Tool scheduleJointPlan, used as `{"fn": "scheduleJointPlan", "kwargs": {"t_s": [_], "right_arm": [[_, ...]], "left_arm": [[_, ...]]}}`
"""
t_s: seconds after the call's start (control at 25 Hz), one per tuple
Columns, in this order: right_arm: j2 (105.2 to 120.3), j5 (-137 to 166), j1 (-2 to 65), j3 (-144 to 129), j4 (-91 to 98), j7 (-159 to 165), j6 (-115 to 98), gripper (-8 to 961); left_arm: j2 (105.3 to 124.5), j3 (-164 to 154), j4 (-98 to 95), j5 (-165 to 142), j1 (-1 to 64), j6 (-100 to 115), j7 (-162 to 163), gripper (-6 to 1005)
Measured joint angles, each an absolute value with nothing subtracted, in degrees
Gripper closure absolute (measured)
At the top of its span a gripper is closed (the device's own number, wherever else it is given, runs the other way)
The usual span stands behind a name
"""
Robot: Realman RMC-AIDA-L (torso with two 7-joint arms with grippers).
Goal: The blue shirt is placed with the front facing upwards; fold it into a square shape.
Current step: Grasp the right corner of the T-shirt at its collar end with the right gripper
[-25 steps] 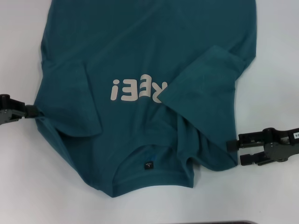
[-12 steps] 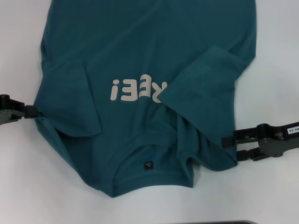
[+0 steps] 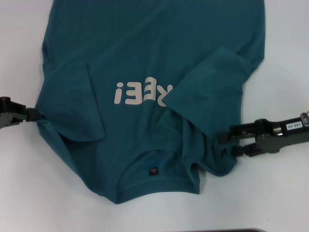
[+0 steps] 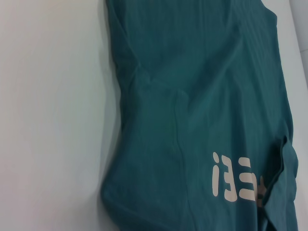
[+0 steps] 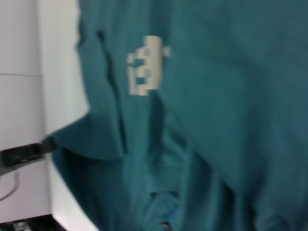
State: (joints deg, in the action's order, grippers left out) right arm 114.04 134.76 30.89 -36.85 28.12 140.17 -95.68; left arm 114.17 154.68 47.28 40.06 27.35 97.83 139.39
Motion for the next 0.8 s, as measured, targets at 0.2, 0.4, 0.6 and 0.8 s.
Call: {"fn": "scheduleJointPlan", "kwargs": {"t_s": [0.2, 0.4, 0.6, 0.8], "right_arm": [[114.12, 132.00, 31.09, -36.95, 28.12, 138.64, -96.46, 11], [114.00, 132.50, 30.89, -37.37, 28.13, 139.17, -96.08, 11], [113.18, 134.39, 30.24, -37.45, 28.37, 140.84, -96.84, 11], [112.34, 136.19, 29.89, -37.55, 28.17, 141.67, -96.99, 12]], "left_arm": [[114.17, 154.69, 47.28, 40.19, 27.25, 97.81, 139.36, 1000], [114.17, 154.68, 47.28, 40.24, 27.16, 97.82, 139.33, 999], [114.17, 154.69, 47.28, 40.26, 27.10, 97.82, 139.27, 1000], [114.25, 154.69, 47.28, 40.26, 27.03, 98.01, 139.06, 1000]]}}
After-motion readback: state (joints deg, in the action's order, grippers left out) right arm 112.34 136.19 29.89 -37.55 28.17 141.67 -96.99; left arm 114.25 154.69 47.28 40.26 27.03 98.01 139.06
